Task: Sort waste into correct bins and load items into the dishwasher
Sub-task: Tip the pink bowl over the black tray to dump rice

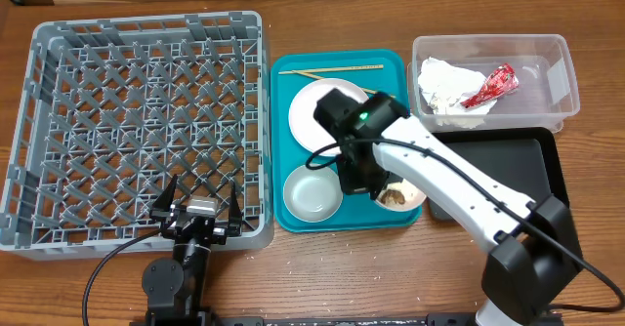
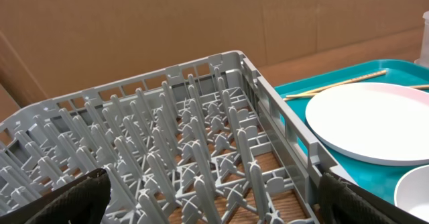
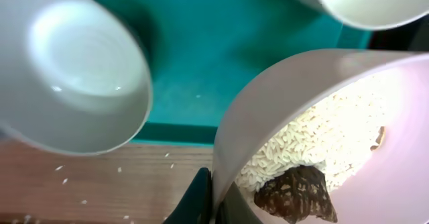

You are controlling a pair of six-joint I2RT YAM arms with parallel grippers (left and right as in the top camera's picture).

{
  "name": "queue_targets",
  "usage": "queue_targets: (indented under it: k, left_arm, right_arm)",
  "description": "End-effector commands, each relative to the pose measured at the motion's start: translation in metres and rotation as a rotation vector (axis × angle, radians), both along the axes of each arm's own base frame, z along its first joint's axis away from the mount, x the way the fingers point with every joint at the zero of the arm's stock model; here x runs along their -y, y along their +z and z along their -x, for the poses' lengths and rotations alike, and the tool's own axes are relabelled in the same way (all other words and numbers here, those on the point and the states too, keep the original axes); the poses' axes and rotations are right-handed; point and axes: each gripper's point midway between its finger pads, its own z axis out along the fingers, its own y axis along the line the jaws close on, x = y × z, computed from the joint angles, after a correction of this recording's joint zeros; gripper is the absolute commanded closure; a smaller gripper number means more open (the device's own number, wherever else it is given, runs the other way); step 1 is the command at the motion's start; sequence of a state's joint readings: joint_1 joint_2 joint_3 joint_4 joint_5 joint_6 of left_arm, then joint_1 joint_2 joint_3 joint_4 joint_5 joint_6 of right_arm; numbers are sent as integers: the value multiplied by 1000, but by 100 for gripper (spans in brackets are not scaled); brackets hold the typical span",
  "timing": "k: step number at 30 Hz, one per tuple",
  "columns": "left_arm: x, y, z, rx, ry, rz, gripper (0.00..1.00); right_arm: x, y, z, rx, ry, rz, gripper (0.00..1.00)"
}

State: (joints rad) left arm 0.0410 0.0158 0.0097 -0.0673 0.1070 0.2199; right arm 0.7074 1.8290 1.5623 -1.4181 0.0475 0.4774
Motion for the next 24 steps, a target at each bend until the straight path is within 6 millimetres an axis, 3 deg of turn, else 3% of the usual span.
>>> queue_targets:
  k: [1, 2, 6, 9, 12, 16, 24]
  left_arm:
    - [-2, -2, 0, -2, 10, -9, 0]
    - [-2, -2, 0, -2, 10, -9, 0]
    - [-2, -2, 0, -2, 11, -9, 0]
    - [-2, -2, 0, -2, 10, -9, 0]
    - [-2, -2, 0, -2, 11, -9, 0]
    - [-2, -2, 0, -2, 11, -9, 0]
    - [-2, -2, 0, -2, 10, -9, 0]
  right_arm:
    - [-5, 53, -7, 119, 68, -114, 96]
    - [1, 73, -9, 176, 61, -154, 96]
    - [25, 112, -15, 291, 45, -223, 96]
    - [49, 133, -22, 364, 42, -253, 96]
    - [70, 143, -30, 395, 42, -302, 96]
    - [94, 135, -44, 389, 25, -387, 96]
    - [132, 96, -59, 367, -53, -617, 96]
